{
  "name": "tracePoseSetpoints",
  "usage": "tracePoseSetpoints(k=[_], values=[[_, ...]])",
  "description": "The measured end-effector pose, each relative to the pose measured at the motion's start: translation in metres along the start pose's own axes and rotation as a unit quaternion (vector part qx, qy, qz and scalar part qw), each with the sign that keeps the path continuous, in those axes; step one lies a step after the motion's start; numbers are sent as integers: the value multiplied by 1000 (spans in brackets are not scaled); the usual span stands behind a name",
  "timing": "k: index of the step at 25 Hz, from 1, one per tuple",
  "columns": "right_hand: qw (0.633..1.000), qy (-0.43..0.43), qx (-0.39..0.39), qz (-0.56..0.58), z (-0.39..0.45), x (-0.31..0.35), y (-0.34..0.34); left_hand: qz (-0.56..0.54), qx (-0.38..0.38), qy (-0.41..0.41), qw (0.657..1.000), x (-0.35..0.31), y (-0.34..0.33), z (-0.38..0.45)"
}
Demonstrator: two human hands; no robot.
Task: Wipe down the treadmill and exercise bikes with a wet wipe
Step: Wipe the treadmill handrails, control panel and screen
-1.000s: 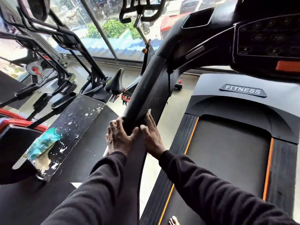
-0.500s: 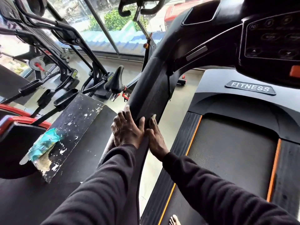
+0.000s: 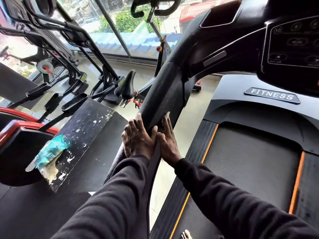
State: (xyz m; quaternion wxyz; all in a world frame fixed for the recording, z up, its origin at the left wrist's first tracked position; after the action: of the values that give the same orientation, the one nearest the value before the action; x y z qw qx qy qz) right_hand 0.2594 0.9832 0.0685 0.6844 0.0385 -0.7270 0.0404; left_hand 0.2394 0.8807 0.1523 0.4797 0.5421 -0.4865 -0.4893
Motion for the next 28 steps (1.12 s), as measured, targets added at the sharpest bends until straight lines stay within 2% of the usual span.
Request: tracePoseSetpoints(k=[2,6,10,14,17,21,25,28], values=[[995,-70,8,65,2,-15,4,2,-9,-6,1000,-1,1,-1],[999,3,-9,35,3,15,9,-8,-1,0,1000,1,0,1],[996,-62,-1,57,6,-6,14,6,-25,-17,1000,-2,3,-3],[999,10,-11,28,8,14,16,-4,5,3,1000,0,0,0],[993,-60,4,99,10,-1,14,11,-20,-5,1000,-1,3,-3],[999,-13,-11,33,11,9,18,-1,-3,3,1000,1,-2,0],[991,-118,-1,61,8,-20,21,15,-16,-10,1000,0,1,-4],[998,-63,-3,8,9,-15,20,16,-10,-5,1000,0,0,-1]])
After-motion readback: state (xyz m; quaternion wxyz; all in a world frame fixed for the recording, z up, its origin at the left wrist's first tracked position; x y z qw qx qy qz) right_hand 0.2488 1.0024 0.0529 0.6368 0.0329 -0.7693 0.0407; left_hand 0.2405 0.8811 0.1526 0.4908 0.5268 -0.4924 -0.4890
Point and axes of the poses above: each hand's wrist, its own z-axis towards the middle knuckle, its own y-axis out of the back of the hand, x = y × z, the point moved 9 cm from there along z, towards the middle knuckle, and after that the axes turned 14 degrees about x, right-handed, at the moved point
